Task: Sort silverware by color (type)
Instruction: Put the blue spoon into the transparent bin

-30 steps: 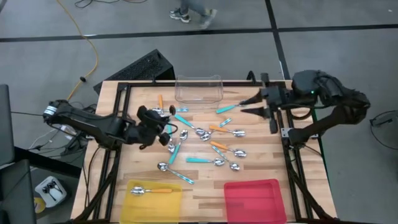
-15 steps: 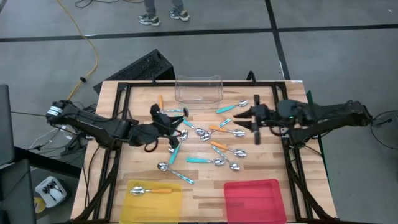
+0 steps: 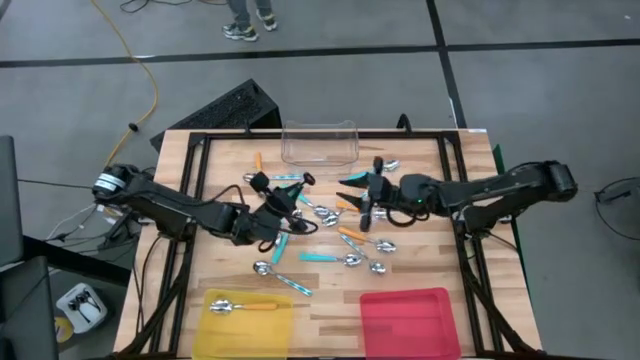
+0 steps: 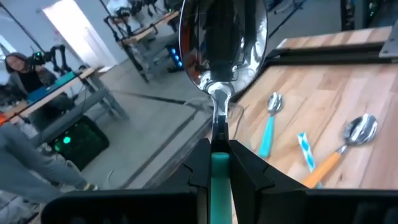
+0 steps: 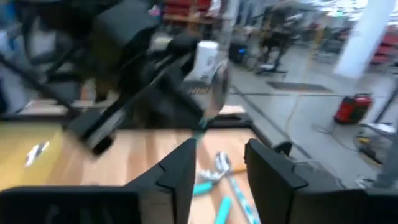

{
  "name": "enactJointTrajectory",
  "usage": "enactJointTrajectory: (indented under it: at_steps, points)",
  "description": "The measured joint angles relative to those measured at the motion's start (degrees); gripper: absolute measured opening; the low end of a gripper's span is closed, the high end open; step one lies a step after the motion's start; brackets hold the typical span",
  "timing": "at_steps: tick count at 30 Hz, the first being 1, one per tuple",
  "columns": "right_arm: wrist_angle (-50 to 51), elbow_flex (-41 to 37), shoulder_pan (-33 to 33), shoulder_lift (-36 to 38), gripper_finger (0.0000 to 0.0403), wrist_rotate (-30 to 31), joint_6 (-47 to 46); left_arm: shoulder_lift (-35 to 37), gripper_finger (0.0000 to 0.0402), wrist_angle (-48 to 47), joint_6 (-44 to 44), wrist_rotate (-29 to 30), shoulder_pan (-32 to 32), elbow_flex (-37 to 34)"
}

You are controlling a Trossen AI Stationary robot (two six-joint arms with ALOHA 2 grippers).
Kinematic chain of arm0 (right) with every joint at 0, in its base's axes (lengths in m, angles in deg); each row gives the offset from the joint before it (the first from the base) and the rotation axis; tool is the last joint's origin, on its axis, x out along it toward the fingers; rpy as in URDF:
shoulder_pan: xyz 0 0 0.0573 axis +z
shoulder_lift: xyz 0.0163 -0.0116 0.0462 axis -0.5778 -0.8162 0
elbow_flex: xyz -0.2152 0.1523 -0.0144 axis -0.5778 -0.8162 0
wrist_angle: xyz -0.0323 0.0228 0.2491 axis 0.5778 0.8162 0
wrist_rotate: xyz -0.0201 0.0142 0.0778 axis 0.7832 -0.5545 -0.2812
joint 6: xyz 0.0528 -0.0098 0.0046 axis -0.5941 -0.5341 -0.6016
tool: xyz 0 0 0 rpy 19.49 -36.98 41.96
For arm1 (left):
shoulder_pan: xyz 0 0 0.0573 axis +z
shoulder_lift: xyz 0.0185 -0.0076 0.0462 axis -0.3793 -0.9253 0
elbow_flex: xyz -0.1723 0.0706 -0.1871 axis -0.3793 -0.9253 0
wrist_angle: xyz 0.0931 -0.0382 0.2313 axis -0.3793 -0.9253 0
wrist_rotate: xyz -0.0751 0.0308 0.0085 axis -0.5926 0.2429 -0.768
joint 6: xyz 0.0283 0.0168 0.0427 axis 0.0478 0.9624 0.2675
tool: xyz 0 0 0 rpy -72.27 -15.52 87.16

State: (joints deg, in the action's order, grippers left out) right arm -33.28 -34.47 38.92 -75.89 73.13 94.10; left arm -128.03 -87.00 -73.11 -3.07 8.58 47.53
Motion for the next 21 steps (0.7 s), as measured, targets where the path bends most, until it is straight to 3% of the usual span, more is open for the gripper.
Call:
enactJointTrajectory:
  at_steps: [10, 21]
  points:
    - [-7.36, 3.43, -1.13, -8.93, 0.0238, 2.42, 3.23, -1.26, 0.0014, 2.60, 0.03, 1.18, 0.63, 0.01]
    - [-8.04, 8.37, -1.12, -11.93, 0.0245, 2.14, 2.36, -1.24, 0.0014, 3.41, 2.53, 1.32, 2.14, 0.01]
